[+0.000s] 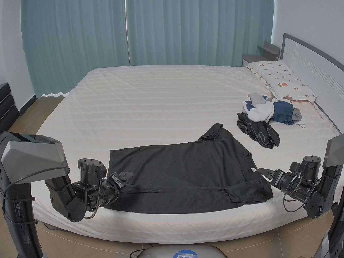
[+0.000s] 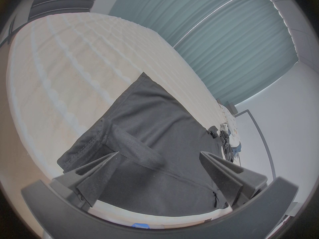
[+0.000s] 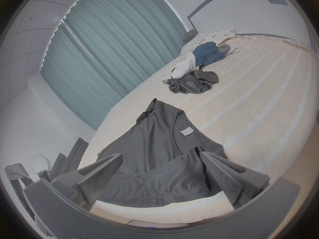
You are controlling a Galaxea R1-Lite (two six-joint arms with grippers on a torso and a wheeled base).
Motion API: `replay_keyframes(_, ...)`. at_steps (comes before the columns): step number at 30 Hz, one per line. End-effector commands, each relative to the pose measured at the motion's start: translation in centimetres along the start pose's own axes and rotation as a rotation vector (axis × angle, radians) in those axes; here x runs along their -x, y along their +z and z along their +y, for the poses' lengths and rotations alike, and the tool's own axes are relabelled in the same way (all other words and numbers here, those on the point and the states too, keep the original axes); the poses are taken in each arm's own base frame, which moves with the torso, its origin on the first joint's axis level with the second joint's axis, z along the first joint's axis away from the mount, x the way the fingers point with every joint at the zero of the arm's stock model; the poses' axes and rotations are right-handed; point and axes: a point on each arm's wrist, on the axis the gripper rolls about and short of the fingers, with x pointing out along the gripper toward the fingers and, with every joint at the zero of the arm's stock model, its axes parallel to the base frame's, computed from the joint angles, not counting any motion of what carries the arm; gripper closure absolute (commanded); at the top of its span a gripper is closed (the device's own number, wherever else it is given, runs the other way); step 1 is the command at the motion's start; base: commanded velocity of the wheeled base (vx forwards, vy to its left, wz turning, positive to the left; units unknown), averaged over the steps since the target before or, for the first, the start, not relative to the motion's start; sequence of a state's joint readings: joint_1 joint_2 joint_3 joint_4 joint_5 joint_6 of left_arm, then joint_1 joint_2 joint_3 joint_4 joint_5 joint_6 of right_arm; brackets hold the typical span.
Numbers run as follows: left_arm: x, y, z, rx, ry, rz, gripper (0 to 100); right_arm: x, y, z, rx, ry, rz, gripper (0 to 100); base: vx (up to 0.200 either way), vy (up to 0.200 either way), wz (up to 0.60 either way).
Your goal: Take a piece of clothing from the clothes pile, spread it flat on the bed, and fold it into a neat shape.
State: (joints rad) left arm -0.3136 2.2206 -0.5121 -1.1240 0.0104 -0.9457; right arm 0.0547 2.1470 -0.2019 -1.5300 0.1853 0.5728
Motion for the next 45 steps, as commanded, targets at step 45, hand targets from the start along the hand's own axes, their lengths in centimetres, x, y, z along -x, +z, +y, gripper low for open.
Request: replay_keyframes(45,-4.0,7.6,1.7,0.178,0.012,-0.166,0,-0.8,-1.8,-0.6,-0.006,-0.018,0.064,0,0.0,0.0,0.0)
